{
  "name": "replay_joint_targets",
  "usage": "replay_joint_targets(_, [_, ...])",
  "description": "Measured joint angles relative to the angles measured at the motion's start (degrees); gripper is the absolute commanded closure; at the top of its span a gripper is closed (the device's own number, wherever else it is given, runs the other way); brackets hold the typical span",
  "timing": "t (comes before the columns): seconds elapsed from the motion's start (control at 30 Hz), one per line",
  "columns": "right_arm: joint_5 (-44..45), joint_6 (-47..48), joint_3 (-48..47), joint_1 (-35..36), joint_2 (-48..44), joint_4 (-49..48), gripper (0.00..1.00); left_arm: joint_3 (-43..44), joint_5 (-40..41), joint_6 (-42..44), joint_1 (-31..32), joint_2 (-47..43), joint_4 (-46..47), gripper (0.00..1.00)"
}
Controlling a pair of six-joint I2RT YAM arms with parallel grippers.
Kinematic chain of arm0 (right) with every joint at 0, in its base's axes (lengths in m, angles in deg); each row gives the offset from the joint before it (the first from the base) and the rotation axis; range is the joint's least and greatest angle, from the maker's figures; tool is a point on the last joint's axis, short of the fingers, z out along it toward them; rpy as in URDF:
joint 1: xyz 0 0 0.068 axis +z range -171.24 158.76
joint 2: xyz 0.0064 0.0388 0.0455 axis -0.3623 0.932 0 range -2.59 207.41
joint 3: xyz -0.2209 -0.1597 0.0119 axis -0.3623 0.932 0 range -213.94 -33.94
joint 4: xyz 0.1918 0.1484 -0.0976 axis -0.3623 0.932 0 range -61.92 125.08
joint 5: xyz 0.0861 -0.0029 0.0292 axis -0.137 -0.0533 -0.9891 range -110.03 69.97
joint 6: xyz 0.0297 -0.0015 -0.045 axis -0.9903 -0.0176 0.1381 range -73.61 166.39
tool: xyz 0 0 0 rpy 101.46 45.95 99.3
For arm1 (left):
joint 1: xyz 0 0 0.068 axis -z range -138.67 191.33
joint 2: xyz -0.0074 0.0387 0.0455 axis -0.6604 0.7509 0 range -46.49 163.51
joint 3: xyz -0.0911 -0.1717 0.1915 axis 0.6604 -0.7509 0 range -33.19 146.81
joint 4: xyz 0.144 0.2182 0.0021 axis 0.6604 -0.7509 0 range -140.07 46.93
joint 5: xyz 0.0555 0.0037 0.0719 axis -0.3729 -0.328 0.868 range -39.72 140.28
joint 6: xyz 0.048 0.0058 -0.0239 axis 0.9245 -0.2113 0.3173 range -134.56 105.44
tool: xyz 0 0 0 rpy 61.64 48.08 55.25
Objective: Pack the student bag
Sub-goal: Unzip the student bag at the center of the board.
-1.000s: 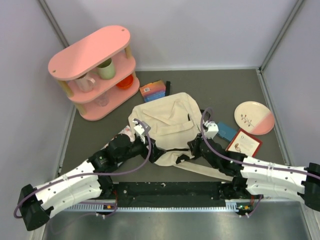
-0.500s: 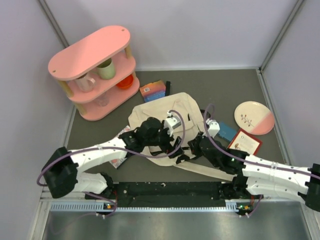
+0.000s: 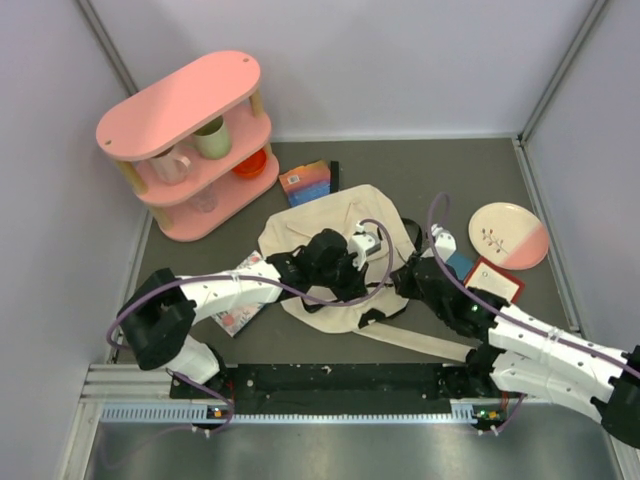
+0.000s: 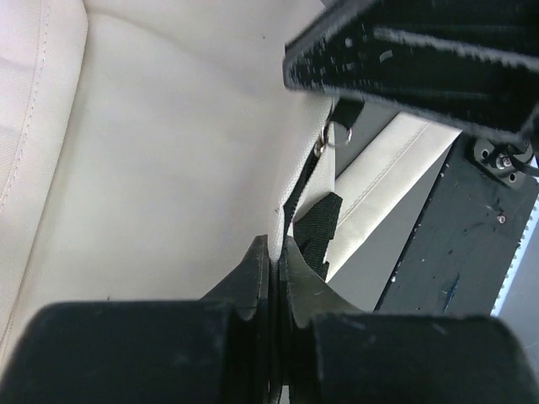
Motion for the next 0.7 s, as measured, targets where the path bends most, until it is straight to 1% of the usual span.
replay_joint_targets(0.1, [-3.19, 0.22, 0.07, -4.55, 0.11, -0.13, 1.0, -0.24, 0.55, -0.33, 0.0, -0.04, 0.31, 1.0])
replay_joint_targets(0.2, [-5.49, 0.2, 0.07, -7.67, 0.72, -0.39, 1.0, -2.99, 1.44, -1.25, 0.04, -2.01, 2.08, 1.0])
replay_joint_targets(0.37, [-7.52, 0.15, 0.11, -9.86, 3.02, -1.14, 1.0, -9.14, 3.67, -2.78, 0.04, -8.41, 3.19, 1.0])
replay_joint_targets(0.6, [-7.93, 0.35, 0.2, -13.62, 6.16, -3.39, 1.0, -18.27, 7.58, -5.99, 0.04, -17.59, 4.17, 1.0])
replay_joint_targets(0.63, [-8.41, 0.37, 0.2, -13.7, 6.71, -3.78, 1.0, -19.39, 8.28, -6.58, 0.04, -18.78, 4.57, 0.87])
replay_joint_targets(0.7, [-9.6, 0.52, 0.2, -13.7, 8.02, -4.85, 1.0, -21.22, 9.64, -7.74, 0.04, -20.74, 5.27, 0.58])
